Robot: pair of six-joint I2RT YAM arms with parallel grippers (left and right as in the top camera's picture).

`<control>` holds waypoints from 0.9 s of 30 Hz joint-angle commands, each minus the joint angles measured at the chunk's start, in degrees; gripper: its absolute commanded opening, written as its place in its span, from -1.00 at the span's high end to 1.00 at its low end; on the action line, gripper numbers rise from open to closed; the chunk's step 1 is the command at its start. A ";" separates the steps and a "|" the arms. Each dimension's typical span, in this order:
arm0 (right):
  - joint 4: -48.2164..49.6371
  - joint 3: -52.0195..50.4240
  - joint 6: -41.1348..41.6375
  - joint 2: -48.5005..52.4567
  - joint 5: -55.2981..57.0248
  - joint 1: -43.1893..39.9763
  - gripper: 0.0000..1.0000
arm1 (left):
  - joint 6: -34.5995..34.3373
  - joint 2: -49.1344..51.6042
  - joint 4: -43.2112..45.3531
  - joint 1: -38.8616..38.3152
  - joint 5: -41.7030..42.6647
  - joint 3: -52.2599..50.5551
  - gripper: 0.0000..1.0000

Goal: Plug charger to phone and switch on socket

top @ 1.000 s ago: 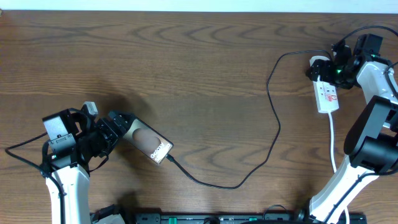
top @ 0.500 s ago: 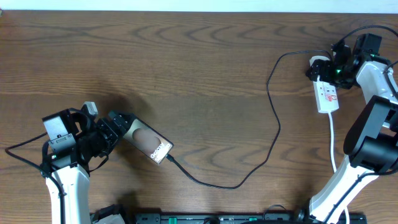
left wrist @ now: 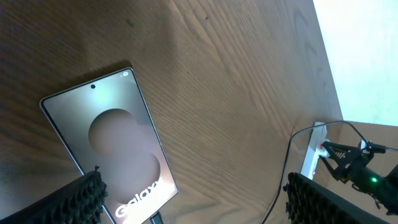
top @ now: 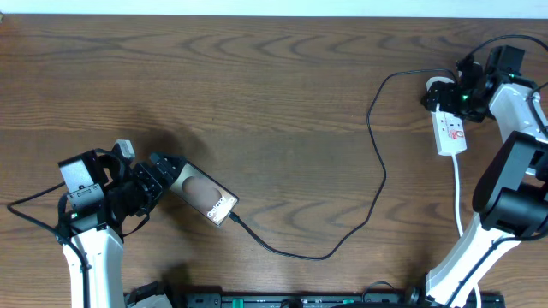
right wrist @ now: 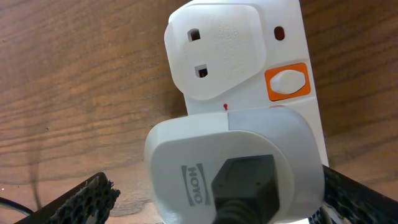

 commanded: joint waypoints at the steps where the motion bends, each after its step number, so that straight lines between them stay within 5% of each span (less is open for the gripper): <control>1: -3.78 -0.59 3.28 2.29 -2.19 2.16 -0.86 | 1.03 -0.02 -0.17 0.20 -0.72 -0.26 -0.81; 27: -3.19 1.57 2.05 2.32 0.63 1.92 -0.87 | 1.22 -0.02 -0.98 0.20 -1.84 -0.26 -0.80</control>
